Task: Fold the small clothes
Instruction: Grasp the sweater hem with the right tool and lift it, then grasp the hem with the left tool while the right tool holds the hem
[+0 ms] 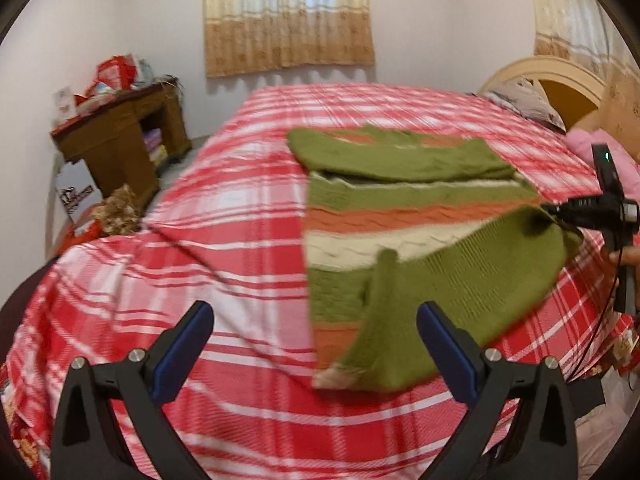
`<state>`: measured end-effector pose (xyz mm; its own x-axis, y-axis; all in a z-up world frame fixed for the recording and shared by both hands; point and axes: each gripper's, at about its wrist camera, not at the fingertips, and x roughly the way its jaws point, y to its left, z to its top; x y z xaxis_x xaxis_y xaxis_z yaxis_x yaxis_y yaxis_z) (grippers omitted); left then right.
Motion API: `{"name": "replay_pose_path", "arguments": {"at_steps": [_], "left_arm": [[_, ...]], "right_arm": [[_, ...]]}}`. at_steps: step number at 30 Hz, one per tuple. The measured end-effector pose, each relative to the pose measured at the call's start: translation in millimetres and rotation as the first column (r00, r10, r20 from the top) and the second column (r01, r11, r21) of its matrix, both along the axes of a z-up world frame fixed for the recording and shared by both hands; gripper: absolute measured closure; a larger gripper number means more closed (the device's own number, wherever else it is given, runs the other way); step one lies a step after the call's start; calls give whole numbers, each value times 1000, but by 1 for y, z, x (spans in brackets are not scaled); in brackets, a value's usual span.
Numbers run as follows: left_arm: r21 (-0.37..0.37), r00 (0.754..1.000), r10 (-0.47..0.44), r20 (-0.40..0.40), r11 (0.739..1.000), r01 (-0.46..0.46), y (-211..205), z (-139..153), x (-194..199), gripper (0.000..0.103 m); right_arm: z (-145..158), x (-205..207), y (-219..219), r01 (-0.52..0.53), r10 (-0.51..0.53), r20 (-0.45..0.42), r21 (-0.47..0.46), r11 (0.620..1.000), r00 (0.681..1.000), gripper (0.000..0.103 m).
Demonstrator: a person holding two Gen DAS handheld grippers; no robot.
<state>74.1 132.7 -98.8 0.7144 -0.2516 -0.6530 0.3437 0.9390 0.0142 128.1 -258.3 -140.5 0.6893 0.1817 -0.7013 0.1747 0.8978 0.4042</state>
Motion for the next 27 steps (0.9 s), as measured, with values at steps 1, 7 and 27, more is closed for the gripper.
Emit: {"name": "replay_pose_path", "arguments": {"at_steps": [1, 7, 27], "left_arm": [[-4, 1000, 1, -13, 1000, -1, -5, -4, 4, 0], [-79, 986, -65, -151, 995, 53, -31, -24, 24, 45], [-70, 982, -26, -189, 997, 12, -34, -38, 32, 82]], "right_arm": [[0, 0, 1, -2, 2, 0, -8, 1000, 1000, 96], [1, 1, 6, -21, 21, 2, -42, 999, 1000, 95], [54, -27, -12, -92, 105, 192, -73, 993, 976, 31]]}}
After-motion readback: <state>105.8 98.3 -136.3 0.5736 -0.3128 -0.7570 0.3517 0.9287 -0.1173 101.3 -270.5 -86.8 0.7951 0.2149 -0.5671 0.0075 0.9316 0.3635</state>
